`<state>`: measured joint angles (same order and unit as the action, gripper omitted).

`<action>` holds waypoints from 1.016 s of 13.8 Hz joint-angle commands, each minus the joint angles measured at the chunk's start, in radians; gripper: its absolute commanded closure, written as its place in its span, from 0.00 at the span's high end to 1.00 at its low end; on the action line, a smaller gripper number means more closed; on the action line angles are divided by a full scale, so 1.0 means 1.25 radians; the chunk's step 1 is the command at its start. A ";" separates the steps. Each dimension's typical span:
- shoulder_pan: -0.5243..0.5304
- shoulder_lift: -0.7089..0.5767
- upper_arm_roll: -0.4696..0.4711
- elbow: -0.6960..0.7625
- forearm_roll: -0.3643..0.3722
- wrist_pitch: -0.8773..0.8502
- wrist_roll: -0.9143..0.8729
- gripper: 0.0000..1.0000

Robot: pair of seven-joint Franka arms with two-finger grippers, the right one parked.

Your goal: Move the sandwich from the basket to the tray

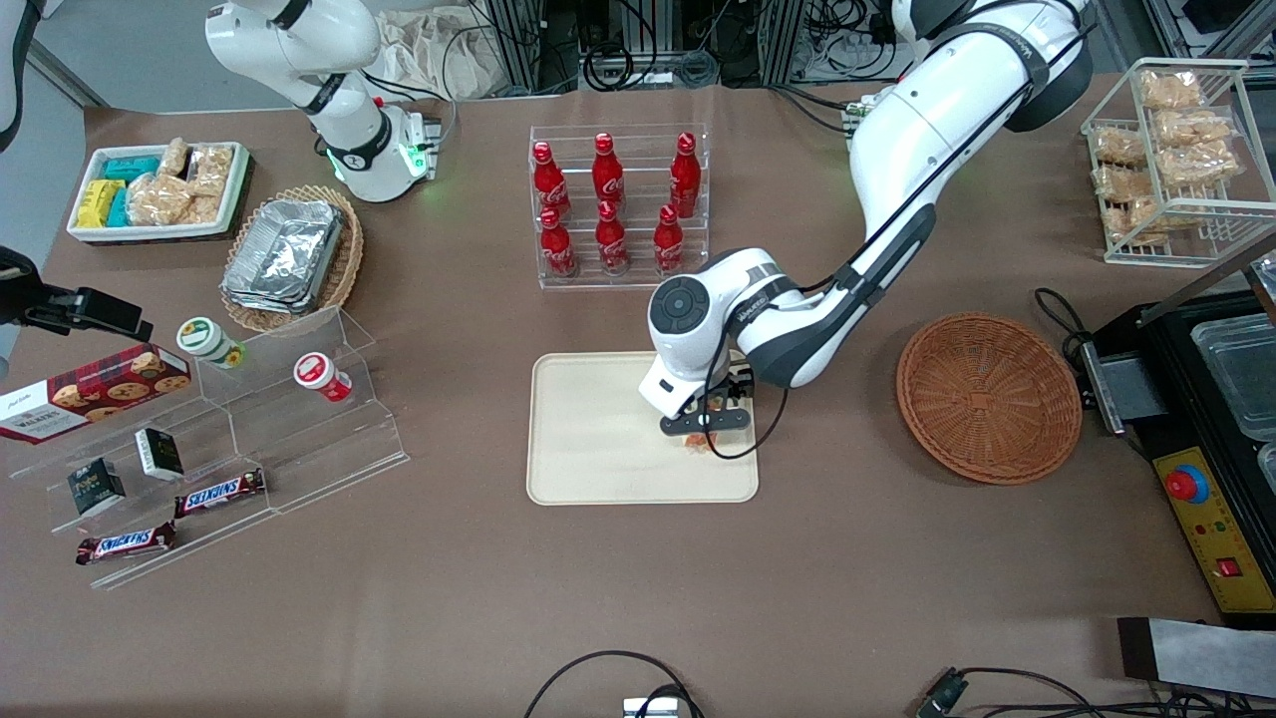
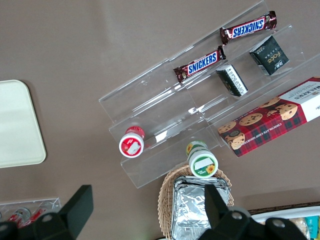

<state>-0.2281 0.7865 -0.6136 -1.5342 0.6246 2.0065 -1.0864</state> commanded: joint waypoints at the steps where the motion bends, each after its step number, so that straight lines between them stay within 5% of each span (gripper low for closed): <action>1: 0.014 -0.046 0.001 0.005 -0.001 -0.040 -0.005 0.81; 14: 0.150 -0.169 0.000 0.113 -0.123 -0.108 -0.006 0.86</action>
<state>-0.0834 0.6293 -0.6111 -1.3930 0.5197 1.8983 -1.0917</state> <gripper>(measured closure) 0.145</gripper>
